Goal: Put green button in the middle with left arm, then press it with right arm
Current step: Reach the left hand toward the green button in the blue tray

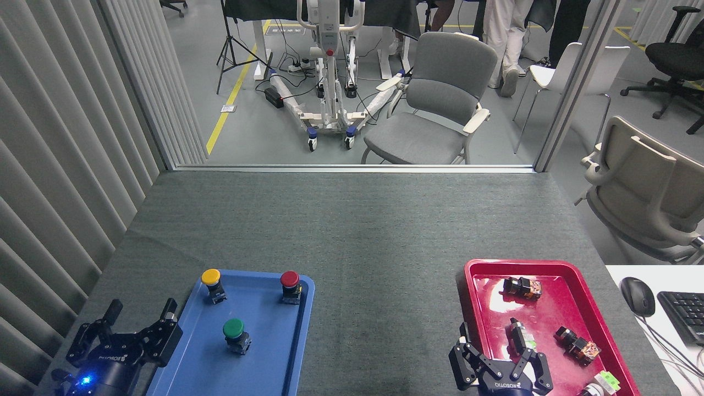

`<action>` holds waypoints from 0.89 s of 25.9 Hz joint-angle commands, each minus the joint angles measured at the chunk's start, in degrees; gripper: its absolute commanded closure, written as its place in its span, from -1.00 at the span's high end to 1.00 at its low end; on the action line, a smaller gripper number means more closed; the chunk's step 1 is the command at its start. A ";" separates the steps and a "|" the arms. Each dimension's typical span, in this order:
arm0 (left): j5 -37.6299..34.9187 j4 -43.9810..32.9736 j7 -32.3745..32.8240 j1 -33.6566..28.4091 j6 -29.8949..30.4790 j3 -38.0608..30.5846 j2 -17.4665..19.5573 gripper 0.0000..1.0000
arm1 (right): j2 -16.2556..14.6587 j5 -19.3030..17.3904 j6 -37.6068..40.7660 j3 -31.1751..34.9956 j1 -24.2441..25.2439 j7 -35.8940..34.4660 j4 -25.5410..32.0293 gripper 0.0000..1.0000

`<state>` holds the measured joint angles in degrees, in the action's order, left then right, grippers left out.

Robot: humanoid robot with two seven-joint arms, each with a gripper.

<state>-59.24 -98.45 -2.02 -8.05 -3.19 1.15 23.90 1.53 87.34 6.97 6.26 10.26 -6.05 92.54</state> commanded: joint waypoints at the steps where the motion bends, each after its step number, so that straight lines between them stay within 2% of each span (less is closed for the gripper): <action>1: 0.01 0.01 -0.09 -0.04 0.03 -0.01 0.18 1.00 | 0.84 -0.24 0.24 0.24 -0.95 0.25 -0.26 0.95; 6: 0.53 -0.34 -1.32 0.31 0.82 -0.71 0.97 1.00 | 0.49 0.12 -0.02 -0.20 -4.29 0.25 -2.19 0.95; 16: 0.62 0.98 -0.70 0.58 0.56 -0.71 0.97 1.00 | -0.39 0.12 -0.37 -2.13 -2.26 0.16 -1.84 0.95; 23: 0.36 0.45 -0.70 0.23 0.29 -1.67 0.97 1.00 | -3.47 -0.15 -2.48 -2.66 -2.53 0.16 -1.67 0.95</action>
<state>-58.77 -97.86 -2.66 -7.61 -2.83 -0.10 24.84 -0.80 87.35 5.12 3.78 7.88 -5.84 90.90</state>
